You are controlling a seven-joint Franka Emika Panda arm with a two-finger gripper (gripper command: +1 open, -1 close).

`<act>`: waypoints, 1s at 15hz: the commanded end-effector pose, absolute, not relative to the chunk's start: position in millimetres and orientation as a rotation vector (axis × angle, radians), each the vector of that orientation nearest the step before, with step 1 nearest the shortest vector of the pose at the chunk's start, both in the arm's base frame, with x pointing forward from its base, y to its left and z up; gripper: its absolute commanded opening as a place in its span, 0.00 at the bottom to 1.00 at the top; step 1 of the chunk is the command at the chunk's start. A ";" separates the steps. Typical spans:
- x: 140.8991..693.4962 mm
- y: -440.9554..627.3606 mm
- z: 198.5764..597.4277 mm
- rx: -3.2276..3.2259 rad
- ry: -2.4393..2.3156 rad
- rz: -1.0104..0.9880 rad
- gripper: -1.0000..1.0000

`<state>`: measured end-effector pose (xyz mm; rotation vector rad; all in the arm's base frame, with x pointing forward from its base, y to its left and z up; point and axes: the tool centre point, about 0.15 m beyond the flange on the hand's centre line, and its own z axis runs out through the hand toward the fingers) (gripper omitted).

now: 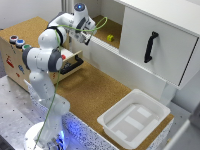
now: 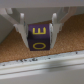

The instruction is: Place the purple block inside the left cabinet

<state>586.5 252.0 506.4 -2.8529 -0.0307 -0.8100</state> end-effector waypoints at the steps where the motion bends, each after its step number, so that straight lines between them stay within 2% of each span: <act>1: 648.0 253.2 506.7 -3.050 0.110 -0.652 0.00; 9: 685.8 236.0 482.8 -3.132 0.121 -0.658 0.00; 10: 684.6 239.7 483.3 -3.118 0.138 -0.681 1.00; 15: 658.3 260.1 521.8 -3.020 0.110 -0.837 1.00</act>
